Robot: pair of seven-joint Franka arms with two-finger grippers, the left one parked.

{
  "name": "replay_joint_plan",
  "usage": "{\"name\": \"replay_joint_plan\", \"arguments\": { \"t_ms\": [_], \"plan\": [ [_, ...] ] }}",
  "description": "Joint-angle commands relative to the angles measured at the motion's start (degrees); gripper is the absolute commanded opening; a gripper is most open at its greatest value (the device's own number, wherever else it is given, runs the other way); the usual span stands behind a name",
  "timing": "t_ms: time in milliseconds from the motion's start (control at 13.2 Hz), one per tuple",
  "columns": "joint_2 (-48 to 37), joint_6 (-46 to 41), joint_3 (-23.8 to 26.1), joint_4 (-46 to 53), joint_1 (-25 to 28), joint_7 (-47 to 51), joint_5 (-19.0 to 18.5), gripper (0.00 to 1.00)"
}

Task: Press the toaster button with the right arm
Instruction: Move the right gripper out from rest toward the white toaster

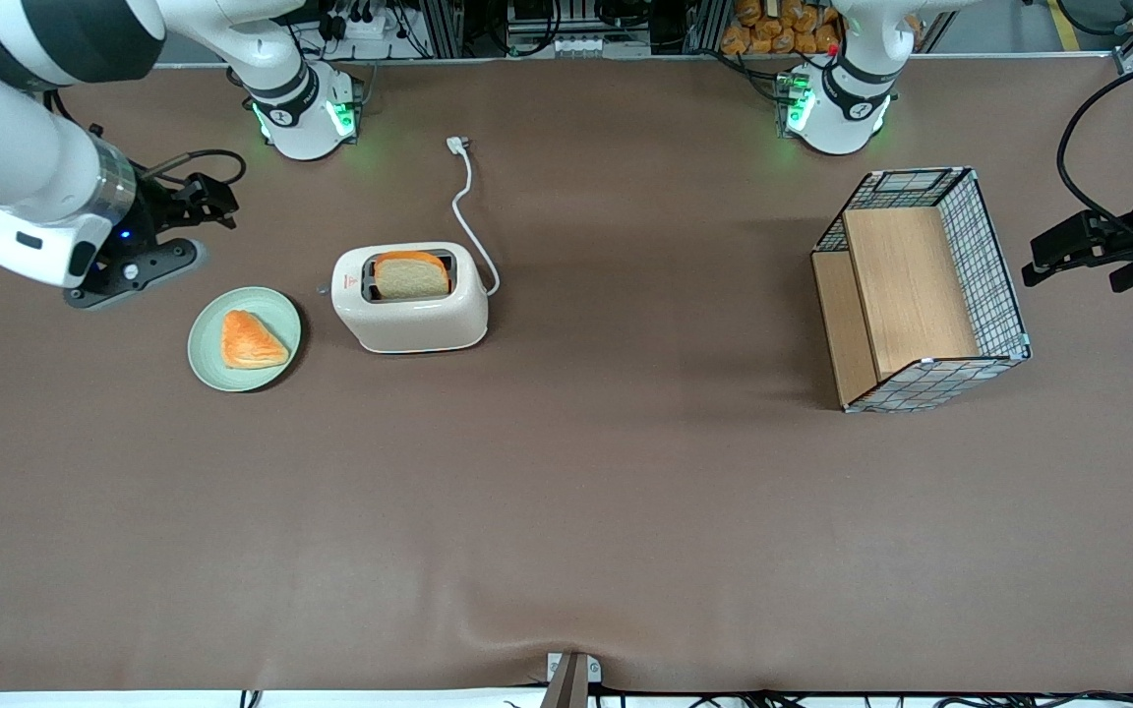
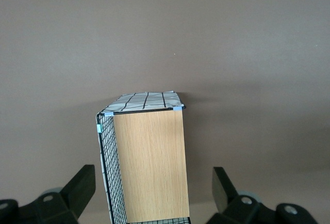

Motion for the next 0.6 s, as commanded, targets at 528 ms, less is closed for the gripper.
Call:
{"name": "replay_joint_plan", "arguments": {
  "t_ms": [528],
  "plan": [
    [-15.58,15.04,-0.63,-26.56,4.84,-11.49,0.18,1.0]
  ]
}}
